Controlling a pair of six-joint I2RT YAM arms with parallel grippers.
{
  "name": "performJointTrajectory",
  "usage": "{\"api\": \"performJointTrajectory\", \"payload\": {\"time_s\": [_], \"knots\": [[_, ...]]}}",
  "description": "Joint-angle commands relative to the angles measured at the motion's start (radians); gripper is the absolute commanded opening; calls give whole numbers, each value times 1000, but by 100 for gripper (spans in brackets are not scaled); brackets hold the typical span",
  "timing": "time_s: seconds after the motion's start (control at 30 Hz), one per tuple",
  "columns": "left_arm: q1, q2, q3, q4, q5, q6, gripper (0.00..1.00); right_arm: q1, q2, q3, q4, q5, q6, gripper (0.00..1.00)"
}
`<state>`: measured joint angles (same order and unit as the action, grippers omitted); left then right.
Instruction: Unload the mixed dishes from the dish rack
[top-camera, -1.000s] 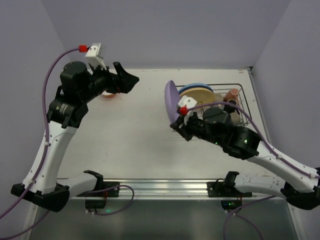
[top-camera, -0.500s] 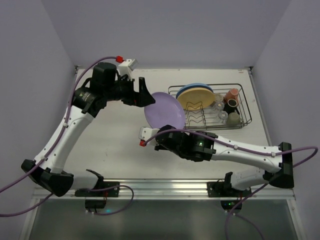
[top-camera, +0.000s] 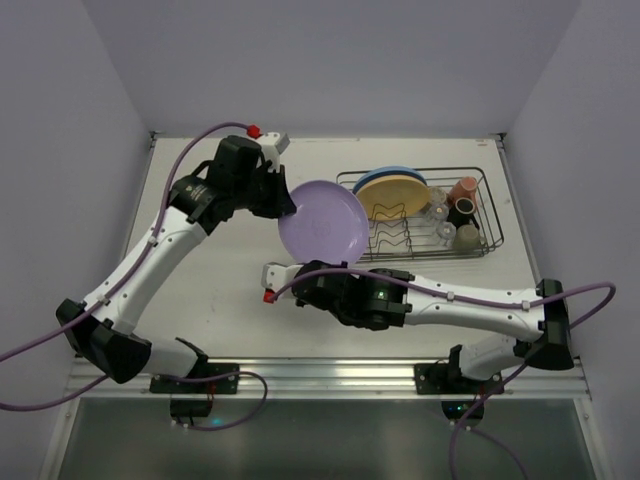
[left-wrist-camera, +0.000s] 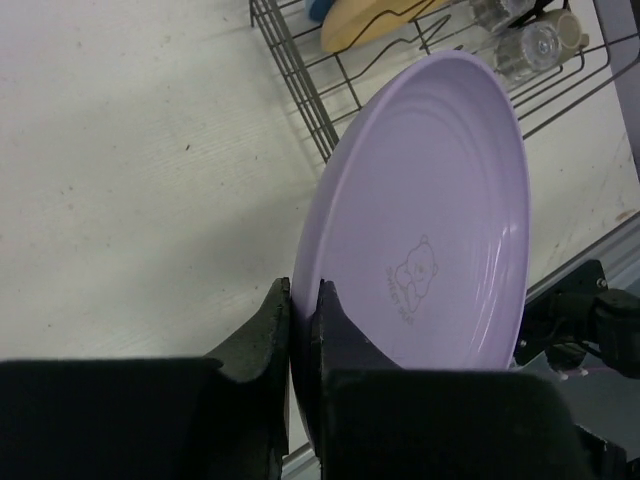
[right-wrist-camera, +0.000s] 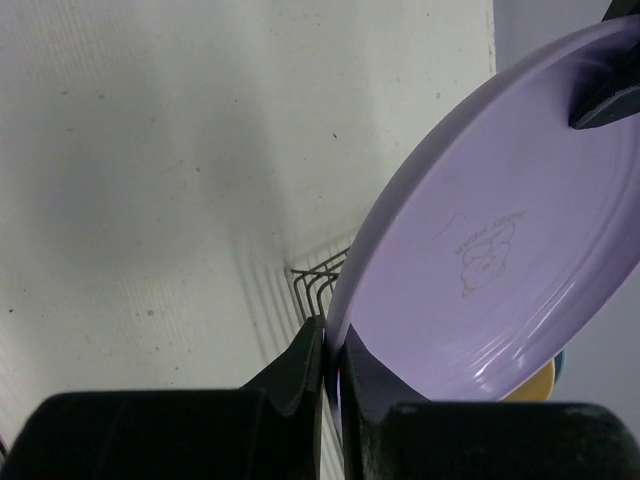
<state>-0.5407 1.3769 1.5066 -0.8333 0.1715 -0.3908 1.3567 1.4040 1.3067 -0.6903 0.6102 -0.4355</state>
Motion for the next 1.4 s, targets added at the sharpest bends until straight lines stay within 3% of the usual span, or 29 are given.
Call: {"api": "performJointTrajectory", "payload": {"time_s": [0.0,0.1,0.2,0.27,0.3,0.33,0.47,0.53,0.7,0.83,1.03,1.23,1.37], "knots": [[-4,5,-3,-13,-63,46,0,2,3,55,-5,117,-138,0],[-8,7,-11,-3,-110,37,0,2,13,40,43,143,-157,0],[-10,-5,-34,25,-167,7,0,2,9,25,80,145,-146,17],[-7,-21,-60,60,-167,-19,0,-2,-6,17,95,116,-118,71],[-7,-25,-66,71,-188,-29,0,-2,-16,9,98,106,-108,81],[-5,-33,-69,79,-193,-51,0,-4,-28,5,103,103,-92,99],[47,-62,-108,140,-188,-115,0,-19,-129,-24,117,112,-39,99],[131,-88,-172,175,-176,-167,0,-25,-180,-49,124,131,-2,99],[304,-139,-373,373,-142,-334,0,-27,-388,-132,336,230,23,99],[329,-122,-526,564,-165,-501,0,-25,-525,-159,488,319,166,99],[331,-81,-675,925,-260,-634,0,-25,-715,-169,396,243,472,99],[340,85,-704,1114,-259,-707,0,-25,-853,-215,344,161,616,99],[340,203,-674,1132,-267,-737,0,-25,-886,-222,322,137,635,99]]}}
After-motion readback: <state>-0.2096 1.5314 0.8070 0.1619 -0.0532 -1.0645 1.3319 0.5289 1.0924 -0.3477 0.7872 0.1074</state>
